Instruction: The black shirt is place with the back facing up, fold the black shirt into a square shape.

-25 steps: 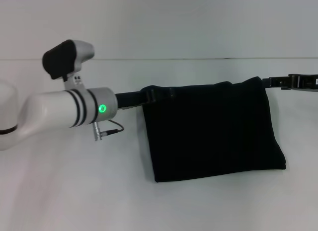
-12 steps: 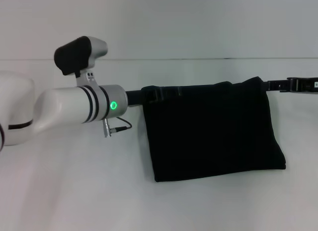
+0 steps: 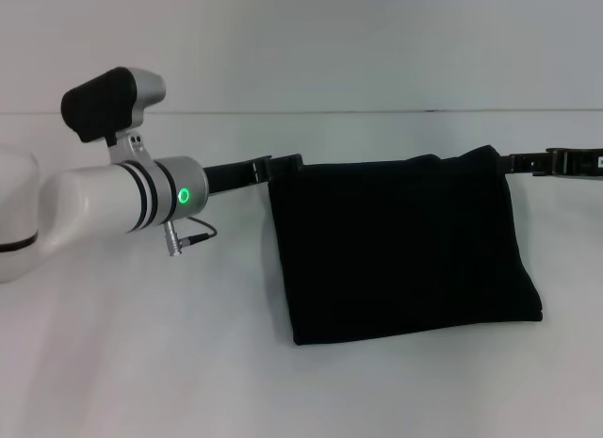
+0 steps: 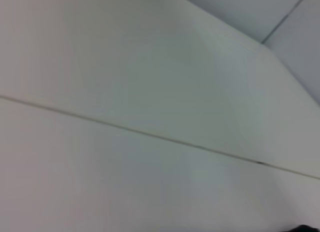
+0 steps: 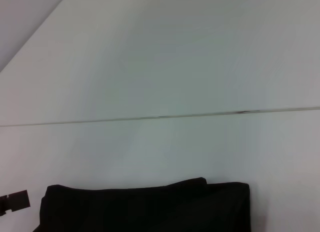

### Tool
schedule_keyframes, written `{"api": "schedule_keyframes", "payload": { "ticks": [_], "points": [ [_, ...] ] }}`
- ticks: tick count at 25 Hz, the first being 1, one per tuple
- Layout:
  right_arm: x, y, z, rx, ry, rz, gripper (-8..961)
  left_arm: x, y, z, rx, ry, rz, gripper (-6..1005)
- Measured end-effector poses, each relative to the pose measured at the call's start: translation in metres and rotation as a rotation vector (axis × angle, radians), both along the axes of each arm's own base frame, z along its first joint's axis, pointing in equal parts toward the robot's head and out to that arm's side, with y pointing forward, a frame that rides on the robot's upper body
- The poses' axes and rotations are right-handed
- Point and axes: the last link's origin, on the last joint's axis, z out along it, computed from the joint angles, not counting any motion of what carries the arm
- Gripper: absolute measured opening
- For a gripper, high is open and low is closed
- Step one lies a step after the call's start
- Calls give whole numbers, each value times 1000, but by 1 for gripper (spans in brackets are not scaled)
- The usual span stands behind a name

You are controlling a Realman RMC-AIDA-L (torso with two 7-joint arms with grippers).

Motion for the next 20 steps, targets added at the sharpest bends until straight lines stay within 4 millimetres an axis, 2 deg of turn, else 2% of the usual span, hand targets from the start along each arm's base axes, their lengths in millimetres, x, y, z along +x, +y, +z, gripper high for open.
{"api": "schedule_keyframes", "payload": {
  "ticks": [3,20],
  "points": [
    [1,-1,-1,-2,0,-2,764,-4,-1,-3,3,11,20,948],
    [1,-2,-1,-8,4,-1,763,15,-3,-20,-44,-5,2,948]
  ]
}}
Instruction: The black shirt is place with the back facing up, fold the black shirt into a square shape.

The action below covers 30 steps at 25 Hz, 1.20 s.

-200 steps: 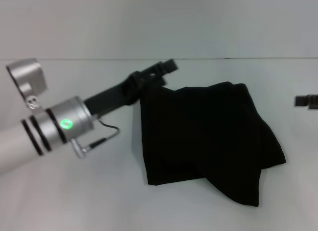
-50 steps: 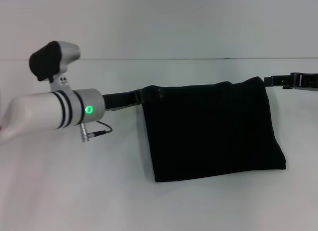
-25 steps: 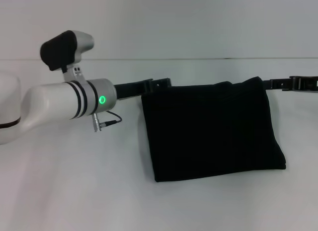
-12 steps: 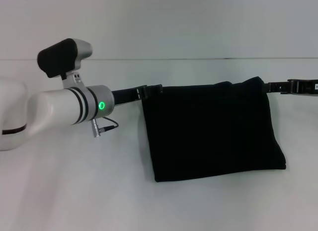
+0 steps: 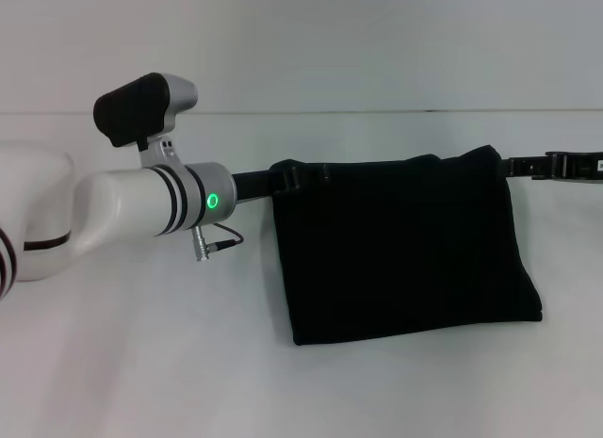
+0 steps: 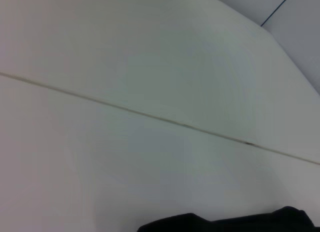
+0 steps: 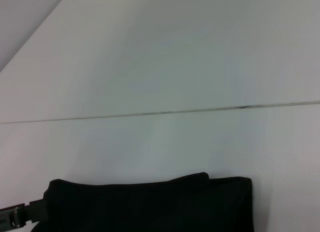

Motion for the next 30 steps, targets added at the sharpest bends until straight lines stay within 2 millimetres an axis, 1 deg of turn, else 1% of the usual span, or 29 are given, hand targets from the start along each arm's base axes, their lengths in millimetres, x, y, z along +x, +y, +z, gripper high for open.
{"api": "schedule_keyframes", "payload": {
  "ticks": [6,11,15,20,23,27,30],
  "points": [
    [3,-2,1,0,-2,-6,762,8,3,0,0,-2,-16,948],
    [6,-3,1,1,-4,-11,761,9,4,0,0,0,-20,948],
    [6,-3,2,5,-8,-12,761,9,4,0,1,4,-22,884],
    [6,-3,1,6,-9,-11,761,6,4,0,12,53,-71,787],
    [5,-3,0,4,-8,-10,760,7,3,-1,14,55,-99,726],
    [5,-3,-1,1,-6,-11,760,6,2,-1,20,45,-90,645],
    [5,-2,-1,3,-5,-10,760,6,2,-2,20,47,-87,525]
  ]
}}
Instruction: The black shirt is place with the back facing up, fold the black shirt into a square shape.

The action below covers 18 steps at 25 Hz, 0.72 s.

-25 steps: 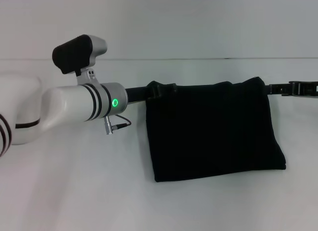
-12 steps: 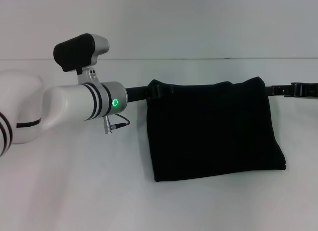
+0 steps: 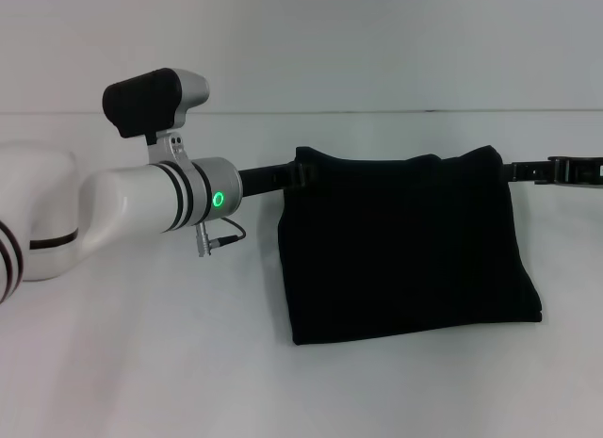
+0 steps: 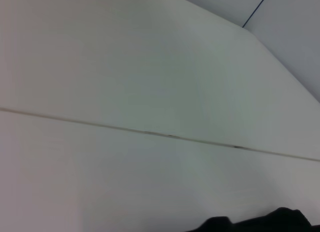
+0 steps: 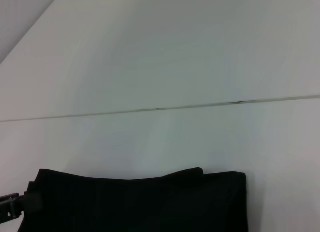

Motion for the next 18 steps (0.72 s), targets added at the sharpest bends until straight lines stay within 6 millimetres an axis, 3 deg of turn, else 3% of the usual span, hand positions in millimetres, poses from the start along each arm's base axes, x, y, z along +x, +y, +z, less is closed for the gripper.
{"api": "schedule_keyframes", "payload": {
  "ticks": [11,18],
  "points": [
    [1,-3,2,-27,1,3,754,1,5,5,17,3,1,50],
    [4,-10,4,-62,13,3,743,2,5,6,17,7,-5,54]
  ]
}}
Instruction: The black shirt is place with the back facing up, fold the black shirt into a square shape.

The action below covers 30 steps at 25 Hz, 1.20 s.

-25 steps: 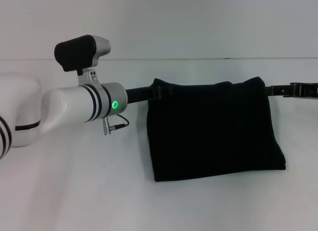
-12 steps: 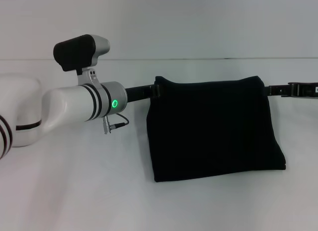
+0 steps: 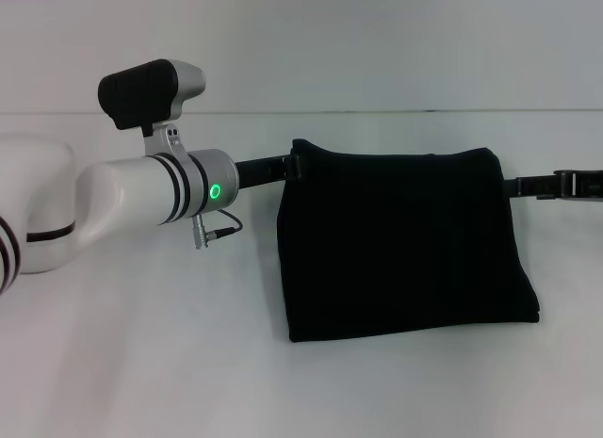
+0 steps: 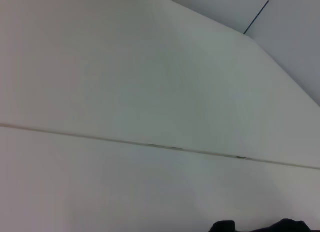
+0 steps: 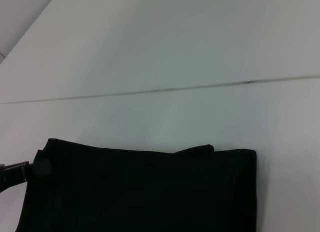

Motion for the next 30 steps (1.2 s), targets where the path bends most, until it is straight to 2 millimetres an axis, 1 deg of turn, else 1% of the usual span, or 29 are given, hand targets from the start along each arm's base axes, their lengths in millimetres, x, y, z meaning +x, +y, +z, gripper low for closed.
{"api": "schedule_keyframes", "payload": {
  "ticks": [9,19,26,30],
  "points": [
    [4,-2,1,-2,-3,-7,728,2,3,4,11,0,-5,60],
    [6,-9,-20,-79,-22,-16,712,2,4,4,14,5,-7,66],
    [4,-3,-23,-47,-43,-15,701,1,3,4,16,7,-6,70],
    [-3,0,-30,-50,-38,-2,641,0,3,4,17,8,-5,73]
  ]
}}
